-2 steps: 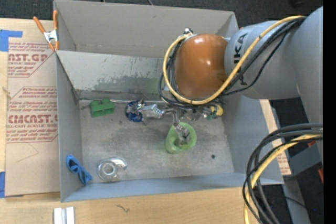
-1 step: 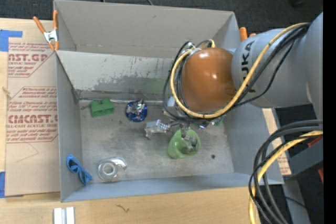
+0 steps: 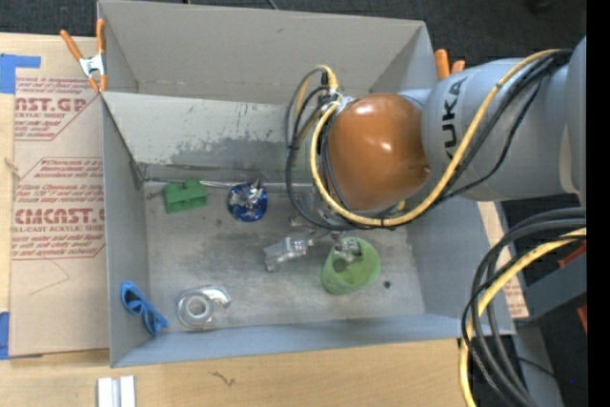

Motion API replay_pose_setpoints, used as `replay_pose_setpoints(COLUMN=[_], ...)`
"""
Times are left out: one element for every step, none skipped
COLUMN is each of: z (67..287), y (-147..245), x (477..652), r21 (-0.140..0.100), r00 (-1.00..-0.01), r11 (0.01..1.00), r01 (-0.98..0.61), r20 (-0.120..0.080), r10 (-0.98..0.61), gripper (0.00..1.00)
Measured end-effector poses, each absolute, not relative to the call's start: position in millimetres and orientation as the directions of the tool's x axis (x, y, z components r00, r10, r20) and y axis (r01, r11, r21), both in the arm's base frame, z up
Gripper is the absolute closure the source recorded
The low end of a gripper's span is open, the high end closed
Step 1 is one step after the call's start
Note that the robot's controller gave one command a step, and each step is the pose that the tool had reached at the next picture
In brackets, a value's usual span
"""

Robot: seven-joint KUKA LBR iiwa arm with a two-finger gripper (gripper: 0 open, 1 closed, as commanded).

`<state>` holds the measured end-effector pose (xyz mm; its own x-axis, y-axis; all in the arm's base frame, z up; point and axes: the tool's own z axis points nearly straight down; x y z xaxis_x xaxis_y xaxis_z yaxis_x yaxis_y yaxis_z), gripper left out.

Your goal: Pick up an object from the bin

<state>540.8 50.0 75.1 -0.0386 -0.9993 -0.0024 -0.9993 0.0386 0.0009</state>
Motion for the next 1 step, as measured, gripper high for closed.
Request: replay_pose_setpoints(z=[76.0], y=[50.2], x=[541.1], r21=[0.002], r00=[-0.041], r11=[0.041], r01=[-0.999], r20=[-0.003], r10=[-0.999], gripper=[1.0])
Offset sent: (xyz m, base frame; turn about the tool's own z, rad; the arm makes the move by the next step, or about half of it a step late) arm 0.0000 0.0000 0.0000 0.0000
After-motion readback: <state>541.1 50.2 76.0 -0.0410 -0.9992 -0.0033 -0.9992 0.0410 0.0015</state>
